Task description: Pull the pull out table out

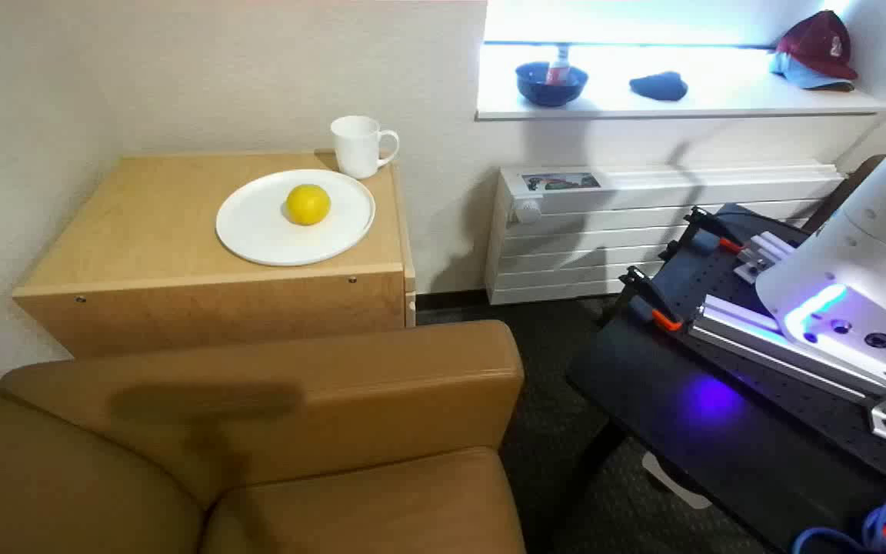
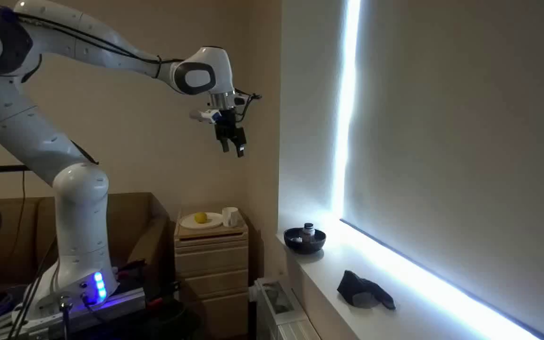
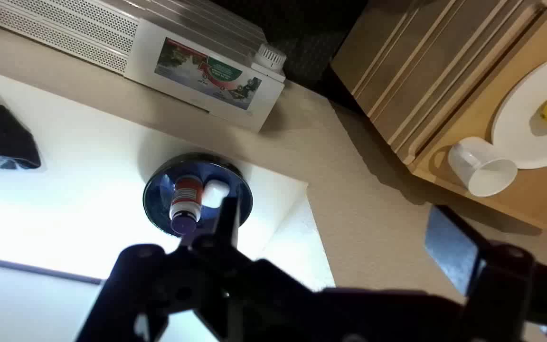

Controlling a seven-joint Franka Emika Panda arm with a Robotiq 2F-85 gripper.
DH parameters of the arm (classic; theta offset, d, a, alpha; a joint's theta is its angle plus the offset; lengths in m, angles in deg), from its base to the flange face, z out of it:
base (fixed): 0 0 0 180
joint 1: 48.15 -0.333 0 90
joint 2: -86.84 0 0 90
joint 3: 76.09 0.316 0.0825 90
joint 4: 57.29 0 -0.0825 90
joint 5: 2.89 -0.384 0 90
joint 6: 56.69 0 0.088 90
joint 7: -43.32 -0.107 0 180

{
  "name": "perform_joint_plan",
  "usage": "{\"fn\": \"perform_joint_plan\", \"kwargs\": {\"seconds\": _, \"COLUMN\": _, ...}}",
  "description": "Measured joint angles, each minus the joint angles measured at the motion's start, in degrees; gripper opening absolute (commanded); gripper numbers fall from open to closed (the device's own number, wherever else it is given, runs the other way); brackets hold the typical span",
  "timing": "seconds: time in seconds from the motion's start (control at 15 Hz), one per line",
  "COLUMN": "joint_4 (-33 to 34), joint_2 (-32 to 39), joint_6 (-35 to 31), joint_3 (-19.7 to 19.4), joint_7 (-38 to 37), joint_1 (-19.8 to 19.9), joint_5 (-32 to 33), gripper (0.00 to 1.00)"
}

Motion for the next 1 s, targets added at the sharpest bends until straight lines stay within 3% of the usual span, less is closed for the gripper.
{"fn": "perform_joint_plan", "kwargs": {"seconds": 0.33, "joint_4": -0.27, "joint_2": 0.30, "joint_6": 0.37, "joint_3": 0.08, "joint_7": -0.01, "joint_1": -0.09, "joint_5": -0.64, "gripper": 1.00}}
{"fn": "perform_joint_plan", "kwargs": {"seconds": 0.47, "joint_4": -2.85, "joint_2": 2.65, "joint_6": 0.28, "joint_3": -0.07, "joint_7": 0.87, "joint_1": -1.81, "joint_5": -5.76, "gripper": 1.00}}
{"fn": "perform_joint_plan", "kwargs": {"seconds": 0.73, "joint_4": -6.37, "joint_2": 12.79, "joint_6": -0.97, "joint_3": 1.13, "joint_7": 0.03, "joint_1": -5.70, "joint_5": -15.27, "gripper": 1.00}}
{"fn": "perform_joint_plan", "kwargs": {"seconds": 1.0, "joint_4": -5.00, "joint_2": 25.96, "joint_6": -10.49, "joint_3": 6.99, "joint_7": -9.92, "joint_1": -5.62, "joint_5": -14.53, "gripper": 1.00}}
